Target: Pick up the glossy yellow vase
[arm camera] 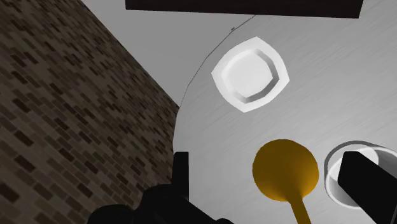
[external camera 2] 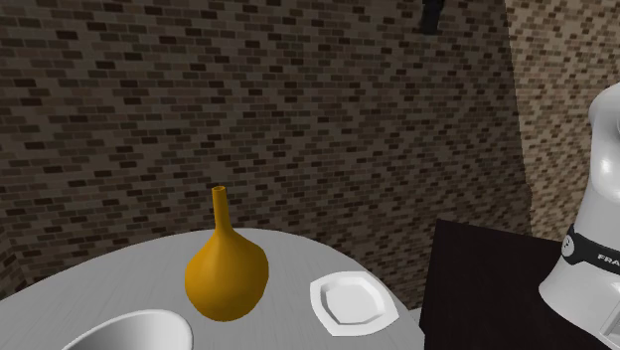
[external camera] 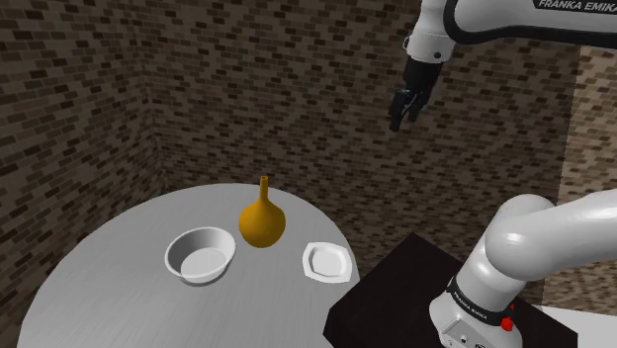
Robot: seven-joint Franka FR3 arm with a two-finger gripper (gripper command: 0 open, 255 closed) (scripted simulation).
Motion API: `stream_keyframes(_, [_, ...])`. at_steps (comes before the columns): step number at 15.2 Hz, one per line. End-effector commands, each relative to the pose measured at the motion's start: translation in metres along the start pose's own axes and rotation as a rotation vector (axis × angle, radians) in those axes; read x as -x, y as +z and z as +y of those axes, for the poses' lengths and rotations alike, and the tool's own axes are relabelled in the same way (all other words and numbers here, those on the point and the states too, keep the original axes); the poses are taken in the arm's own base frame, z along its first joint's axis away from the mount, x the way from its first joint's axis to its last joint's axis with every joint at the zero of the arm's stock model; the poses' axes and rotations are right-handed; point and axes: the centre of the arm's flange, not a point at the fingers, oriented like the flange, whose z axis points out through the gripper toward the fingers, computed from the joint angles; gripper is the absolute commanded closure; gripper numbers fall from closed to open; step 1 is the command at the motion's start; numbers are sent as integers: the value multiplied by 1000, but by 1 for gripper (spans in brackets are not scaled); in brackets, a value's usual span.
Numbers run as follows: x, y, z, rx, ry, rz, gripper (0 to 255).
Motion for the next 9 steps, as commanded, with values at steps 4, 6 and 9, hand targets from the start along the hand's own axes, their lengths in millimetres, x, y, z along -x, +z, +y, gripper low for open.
stream_keyframes(4, [-27,25,-12,-12,-14,7,0])
stream_keyframes(6, [-44,41,-20,-21,-23,11,0])
stream_keyframes(9, [-71,65,-34,-33,-37,18,0])
